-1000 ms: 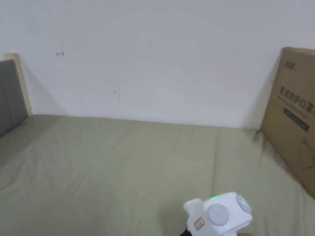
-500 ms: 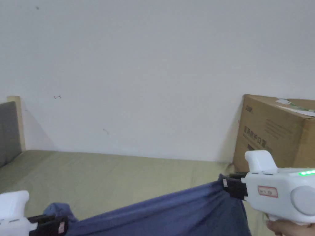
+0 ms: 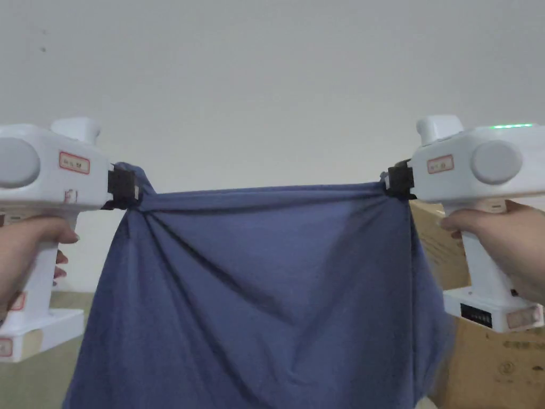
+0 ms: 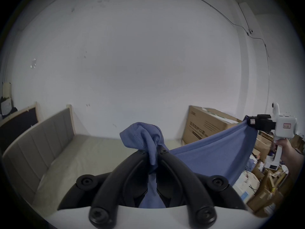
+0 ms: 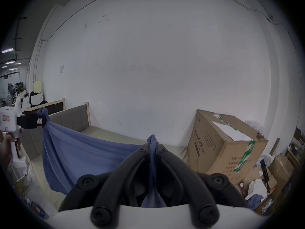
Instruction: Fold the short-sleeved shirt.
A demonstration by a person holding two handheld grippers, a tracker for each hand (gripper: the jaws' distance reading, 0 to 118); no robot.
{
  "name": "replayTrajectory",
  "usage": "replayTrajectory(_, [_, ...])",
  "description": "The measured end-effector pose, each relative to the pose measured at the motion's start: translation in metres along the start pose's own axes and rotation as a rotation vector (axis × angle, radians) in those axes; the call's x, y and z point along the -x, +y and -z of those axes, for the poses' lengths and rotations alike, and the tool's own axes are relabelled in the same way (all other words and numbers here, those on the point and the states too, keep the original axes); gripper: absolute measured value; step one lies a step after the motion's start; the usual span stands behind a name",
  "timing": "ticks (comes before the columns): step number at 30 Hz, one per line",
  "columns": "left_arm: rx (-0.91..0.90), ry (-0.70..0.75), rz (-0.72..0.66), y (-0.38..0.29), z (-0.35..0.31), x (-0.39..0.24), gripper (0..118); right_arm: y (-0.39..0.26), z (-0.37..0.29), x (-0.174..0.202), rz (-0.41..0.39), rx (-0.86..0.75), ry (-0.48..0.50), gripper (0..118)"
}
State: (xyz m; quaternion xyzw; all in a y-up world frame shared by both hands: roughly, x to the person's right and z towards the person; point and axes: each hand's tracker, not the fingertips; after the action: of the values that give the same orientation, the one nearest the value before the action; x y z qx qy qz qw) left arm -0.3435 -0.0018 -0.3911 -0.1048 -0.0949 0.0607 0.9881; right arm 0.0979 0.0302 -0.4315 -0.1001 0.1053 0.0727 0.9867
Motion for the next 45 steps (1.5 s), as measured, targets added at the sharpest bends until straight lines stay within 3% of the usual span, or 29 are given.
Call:
replayTrajectory(7, [-0.065,0.129,0.005,0.033,0.077,0.015,5,0.038,0.087,0.028,-0.074,-0.051,-0.082,7])
replayTrajectory(13, [-0.100,0.190,0.048,0.051,0.141,0.032,5,0.068,0.160,0.033,-0.207,-0.099,-0.133,7])
replayTrajectory(20, [-0.130,0.227,0.133,0.057,0.186,0.032,5,0.068,0.203,0.033,-0.197,-0.152,-0.198,7])
replayTrajectory(25, [-0.144,0.255,0.068,0.008,0.196,0.032,5,0.022,0.210,0.042,-0.212,-0.147,-0.222,7])
replayTrajectory(29, [-0.050,0.244,-0.026,-0.080,0.186,0.034,5,-0.071,0.204,0.057,-0.211,-0.038,-0.200,7])
replayTrajectory(33, [0.114,0.166,-0.077,-0.203,0.154,0.042,5,-0.204,0.183,0.067,-0.060,0.222,-0.025,7])
replayTrajectory(39, [0.438,0.074,-0.204,-0.343,0.058,0.042,5,-0.379,0.070,0.082,0.022,0.470,0.061,7])
replayTrajectory(42, [0.478,0.054,-0.292,-0.366,-0.001,0.033,5,-0.411,-0.007,0.089,0.106,0.509,0.085,7])
replayTrajectory(45, [0.424,0.055,-0.277,-0.368,-0.062,0.014,5,-0.410,-0.076,0.086,0.196,0.474,0.058,7])
